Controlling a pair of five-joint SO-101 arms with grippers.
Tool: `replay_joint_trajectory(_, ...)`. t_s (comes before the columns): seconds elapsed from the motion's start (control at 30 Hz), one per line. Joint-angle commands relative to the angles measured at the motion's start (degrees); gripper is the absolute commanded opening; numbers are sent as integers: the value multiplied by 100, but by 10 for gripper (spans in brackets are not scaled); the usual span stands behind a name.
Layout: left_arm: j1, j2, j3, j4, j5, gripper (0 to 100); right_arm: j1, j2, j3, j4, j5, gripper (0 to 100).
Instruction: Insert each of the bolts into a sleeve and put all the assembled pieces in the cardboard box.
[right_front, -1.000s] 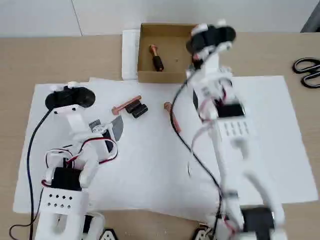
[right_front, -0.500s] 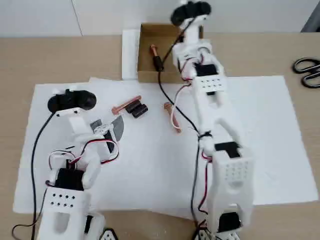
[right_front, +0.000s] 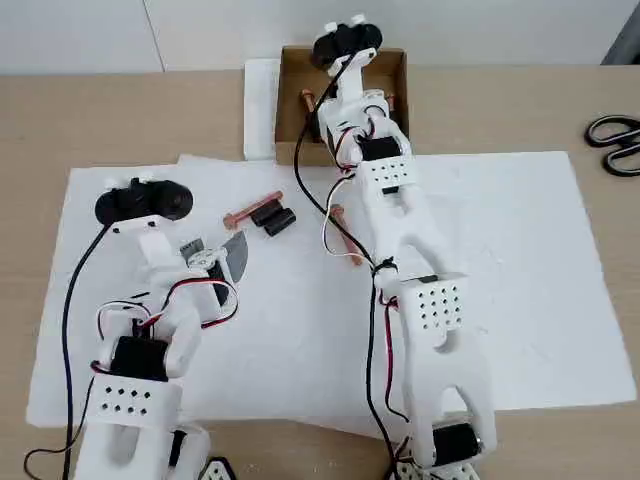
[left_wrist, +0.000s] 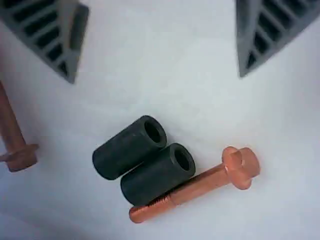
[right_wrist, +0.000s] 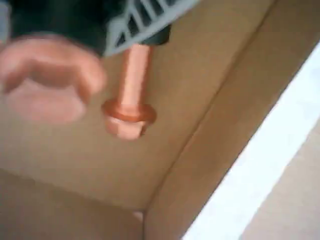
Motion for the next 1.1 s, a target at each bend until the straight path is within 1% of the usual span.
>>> replay_joint_trajectory(0.0, 0, -114, -22, -149, 0, 200, -4, -48, -580, -136, 53, 5)
replay_joint_trajectory(0.1, 0, -114, -22, -149, 0, 200, -31, 13, -651, -136, 53, 20)
replay_joint_trajectory(0.3, 9, -114, -22, -149, 0, 200, -31, 92, -668, -136, 53, 191)
replay_joint_trajectory(0.37, 18, -114, -22, -149, 0, 200, -31, 92, -668, -136, 53, 206)
replay_joint_trajectory(0.6, 18, -114, -22, -149, 0, 200, -75, 40, -905, -57, 44, 205)
replay_joint_trajectory(0.67, 18, -114, -22, -149, 0, 200, -110, 40, -1240, 303, 35, 205)
replay_joint_trajectory(0.77, 18, -105, -22, -141, 9, 200, -215, 40, -2075, 1182, 26, 205)
replay_joint_trajectory(0.97, -26, -114, -75, -123, 18, 200, -488, 48, -3736, 3477, 0, 205)
replay_joint_trajectory(1.07, -26, -114, -101, -123, -9, 201, -611, 57, -4343, 4585, -387, 205)
